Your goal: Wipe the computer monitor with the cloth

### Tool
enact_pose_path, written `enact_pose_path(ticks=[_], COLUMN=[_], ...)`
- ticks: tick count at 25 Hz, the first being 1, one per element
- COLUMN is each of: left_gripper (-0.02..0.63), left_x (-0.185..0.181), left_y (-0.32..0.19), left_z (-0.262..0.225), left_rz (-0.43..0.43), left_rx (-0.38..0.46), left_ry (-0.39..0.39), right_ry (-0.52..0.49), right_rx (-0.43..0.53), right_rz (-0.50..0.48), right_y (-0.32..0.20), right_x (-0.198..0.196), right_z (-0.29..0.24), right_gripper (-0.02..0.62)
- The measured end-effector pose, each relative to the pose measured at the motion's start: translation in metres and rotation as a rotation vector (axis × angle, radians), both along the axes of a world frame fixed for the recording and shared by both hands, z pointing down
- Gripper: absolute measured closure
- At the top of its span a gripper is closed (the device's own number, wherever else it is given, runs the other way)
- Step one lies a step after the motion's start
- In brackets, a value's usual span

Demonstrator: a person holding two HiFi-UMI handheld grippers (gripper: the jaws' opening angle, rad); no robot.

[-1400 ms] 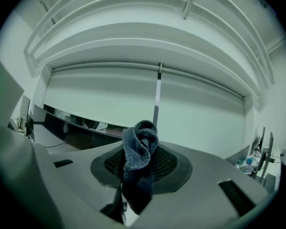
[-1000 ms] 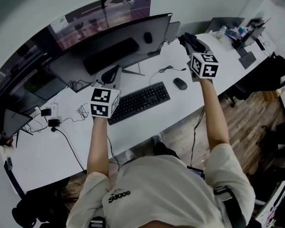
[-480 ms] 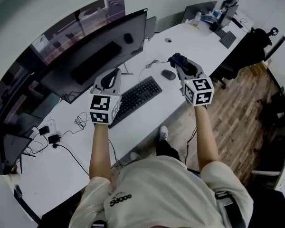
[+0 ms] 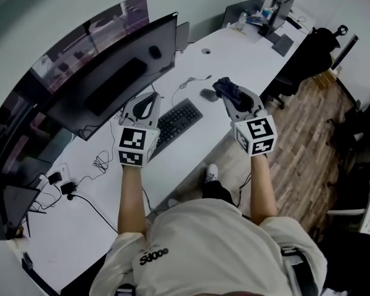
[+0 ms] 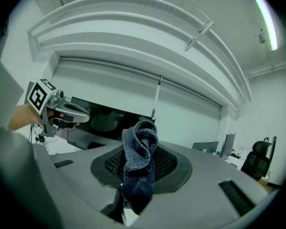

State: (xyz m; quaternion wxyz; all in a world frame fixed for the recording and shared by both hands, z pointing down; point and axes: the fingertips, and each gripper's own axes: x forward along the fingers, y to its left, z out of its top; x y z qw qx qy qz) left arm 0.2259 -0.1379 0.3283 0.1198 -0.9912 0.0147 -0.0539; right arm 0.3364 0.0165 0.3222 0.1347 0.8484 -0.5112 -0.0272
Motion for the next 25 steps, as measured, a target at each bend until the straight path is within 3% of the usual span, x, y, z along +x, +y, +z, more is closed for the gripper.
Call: enact_pose_path(ticks=[11, 25], left_gripper=[0.586, 0.586], left_x=[0.000, 0.000], left_y=[0.008, 0.011], left_z=[-0.011, -0.007], left_rz=[0.016, 0.018], left_rx=[0.028, 0.041], left_ry=[0.026, 0.002], right_ry=[0.009, 0.008], right_rx=[-0.012, 0.003], right_rz=[-0.019, -0.043], right_y=[0.001, 0.000], right_x=[-0.010, -0.015], right_z=[-0.001, -0.002], right_gripper=[0.505, 0.505])
